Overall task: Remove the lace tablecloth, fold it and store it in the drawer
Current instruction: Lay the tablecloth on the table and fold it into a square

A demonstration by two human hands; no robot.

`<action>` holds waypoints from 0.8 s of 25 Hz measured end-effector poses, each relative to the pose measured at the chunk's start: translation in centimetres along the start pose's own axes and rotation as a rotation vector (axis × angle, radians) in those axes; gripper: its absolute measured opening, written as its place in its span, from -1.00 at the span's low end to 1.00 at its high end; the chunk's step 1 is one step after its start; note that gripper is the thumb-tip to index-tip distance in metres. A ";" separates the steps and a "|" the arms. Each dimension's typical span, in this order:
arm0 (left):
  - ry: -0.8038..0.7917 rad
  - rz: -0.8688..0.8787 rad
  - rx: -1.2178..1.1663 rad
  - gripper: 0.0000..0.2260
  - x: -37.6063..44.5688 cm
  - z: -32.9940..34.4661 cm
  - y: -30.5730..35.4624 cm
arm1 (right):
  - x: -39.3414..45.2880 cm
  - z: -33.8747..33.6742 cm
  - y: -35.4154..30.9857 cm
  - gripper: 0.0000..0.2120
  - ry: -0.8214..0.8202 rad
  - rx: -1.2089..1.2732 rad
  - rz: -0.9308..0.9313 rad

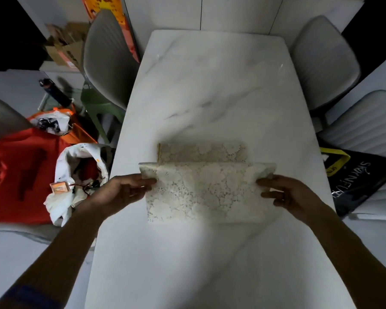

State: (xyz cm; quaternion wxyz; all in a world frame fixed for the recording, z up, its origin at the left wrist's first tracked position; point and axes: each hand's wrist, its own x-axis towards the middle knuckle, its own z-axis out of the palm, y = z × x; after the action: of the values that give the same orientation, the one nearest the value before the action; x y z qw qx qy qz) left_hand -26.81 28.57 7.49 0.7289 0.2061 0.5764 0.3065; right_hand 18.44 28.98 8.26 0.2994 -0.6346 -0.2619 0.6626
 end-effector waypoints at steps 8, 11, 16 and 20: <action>0.426 0.209 0.561 -0.72 15.2 1.6 2.3 | 14.4 3.5 -1.6 -0.91 0.424 -0.291 -0.205; 0.487 0.256 0.736 -0.68 18.4 1.8 1.4 | 18.0 3.7 0.4 -0.72 0.468 -0.349 -0.223; 0.723 0.240 0.863 -0.63 20.3 1.7 0.6 | 20.7 3.7 0.7 -0.43 0.500 -0.546 -0.109; 0.763 0.361 1.050 -0.66 18.5 4.4 -0.3 | 17.9 4.5 1.3 -0.63 0.301 -0.304 0.063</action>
State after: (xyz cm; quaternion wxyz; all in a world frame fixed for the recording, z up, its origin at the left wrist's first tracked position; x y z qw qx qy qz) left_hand -19.76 41.21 -4.83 0.2146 0.5036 0.8225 0.1540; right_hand 13.64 41.30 -4.62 0.2151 -0.7721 -0.2912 0.5222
